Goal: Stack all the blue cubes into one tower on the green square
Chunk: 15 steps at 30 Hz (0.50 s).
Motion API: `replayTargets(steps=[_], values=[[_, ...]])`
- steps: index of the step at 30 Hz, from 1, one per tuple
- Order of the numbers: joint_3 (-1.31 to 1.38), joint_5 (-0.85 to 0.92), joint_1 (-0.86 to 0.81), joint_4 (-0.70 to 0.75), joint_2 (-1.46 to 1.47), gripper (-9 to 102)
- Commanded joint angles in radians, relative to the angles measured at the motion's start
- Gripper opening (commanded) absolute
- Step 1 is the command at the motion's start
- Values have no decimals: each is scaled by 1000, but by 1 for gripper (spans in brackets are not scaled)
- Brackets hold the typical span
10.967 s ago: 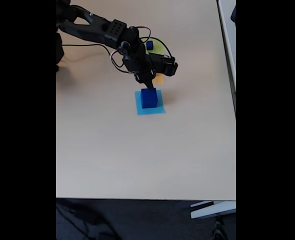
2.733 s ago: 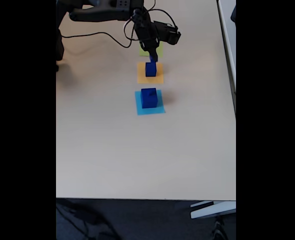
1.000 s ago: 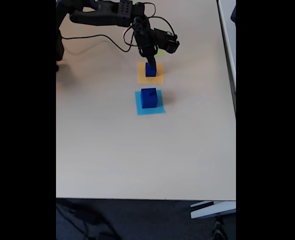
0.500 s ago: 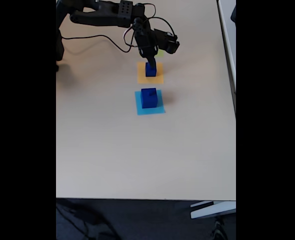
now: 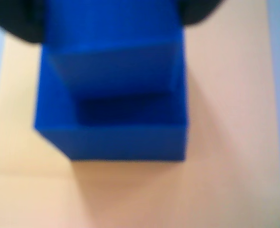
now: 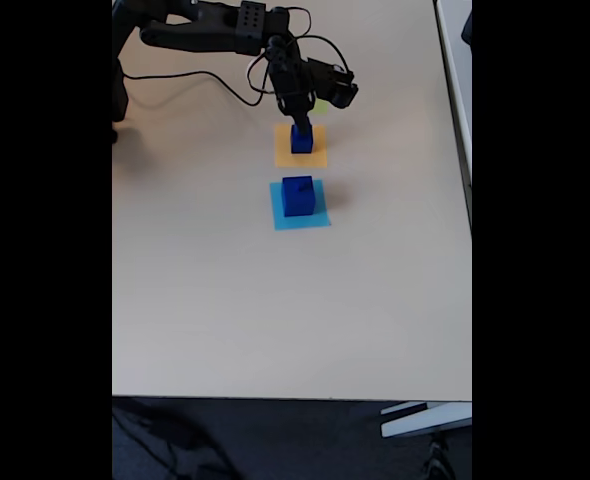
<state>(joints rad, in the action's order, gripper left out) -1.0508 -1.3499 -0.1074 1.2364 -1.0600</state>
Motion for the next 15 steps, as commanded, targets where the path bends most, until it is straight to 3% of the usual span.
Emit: replayTargets(steps=[1, 15], values=[[5, 0, 2, -12, -20, 10], [-14, 2, -2, -29, -25, 12]])
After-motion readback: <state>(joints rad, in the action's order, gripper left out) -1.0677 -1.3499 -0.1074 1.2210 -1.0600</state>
